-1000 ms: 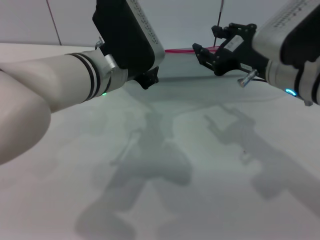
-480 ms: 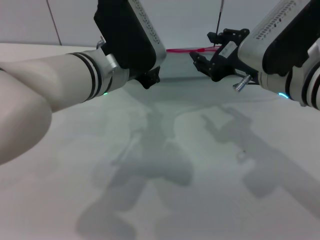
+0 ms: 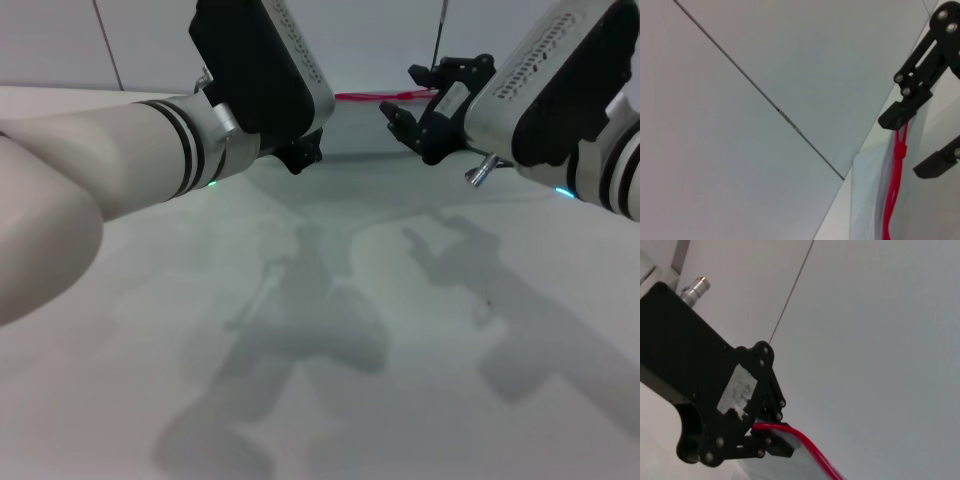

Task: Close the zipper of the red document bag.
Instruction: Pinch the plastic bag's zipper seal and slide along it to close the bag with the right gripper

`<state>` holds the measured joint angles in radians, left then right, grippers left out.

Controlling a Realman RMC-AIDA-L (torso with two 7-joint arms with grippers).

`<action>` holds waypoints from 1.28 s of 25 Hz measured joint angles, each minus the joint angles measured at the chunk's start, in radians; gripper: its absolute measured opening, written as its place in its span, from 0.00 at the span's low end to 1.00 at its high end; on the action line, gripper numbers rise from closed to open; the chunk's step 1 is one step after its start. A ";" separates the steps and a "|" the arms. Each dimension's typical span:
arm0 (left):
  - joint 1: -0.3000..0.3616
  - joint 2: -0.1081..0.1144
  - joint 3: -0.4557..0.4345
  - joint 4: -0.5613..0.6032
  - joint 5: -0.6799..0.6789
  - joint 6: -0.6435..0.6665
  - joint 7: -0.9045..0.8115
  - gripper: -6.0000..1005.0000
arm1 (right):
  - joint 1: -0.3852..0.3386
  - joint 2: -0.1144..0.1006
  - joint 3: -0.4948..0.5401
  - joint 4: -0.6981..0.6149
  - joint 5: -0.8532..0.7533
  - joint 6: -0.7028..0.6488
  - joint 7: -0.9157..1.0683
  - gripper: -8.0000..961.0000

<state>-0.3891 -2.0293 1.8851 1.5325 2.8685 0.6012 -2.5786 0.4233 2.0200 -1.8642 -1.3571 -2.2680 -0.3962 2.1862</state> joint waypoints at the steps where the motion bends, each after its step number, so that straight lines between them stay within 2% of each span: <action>1: 0.001 0.000 0.000 0.000 0.000 0.000 0.000 0.06 | 0.000 0.000 0.000 -0.003 0.000 0.001 -0.009 0.48; 17: -0.003 0.000 0.000 0.004 -0.008 0.011 0.000 0.06 | 0.005 0.003 -0.042 0.014 -0.153 0.056 -0.061 0.48; 32: -0.002 0.000 0.014 0.012 -0.008 0.014 0.000 0.06 | 0.029 0.003 -0.064 0.092 -0.163 0.128 -0.059 0.48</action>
<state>-0.3911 -2.0294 1.8989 1.5448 2.8609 0.6152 -2.5786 0.4522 2.0233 -1.9281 -1.2654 -2.4311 -0.2679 2.1271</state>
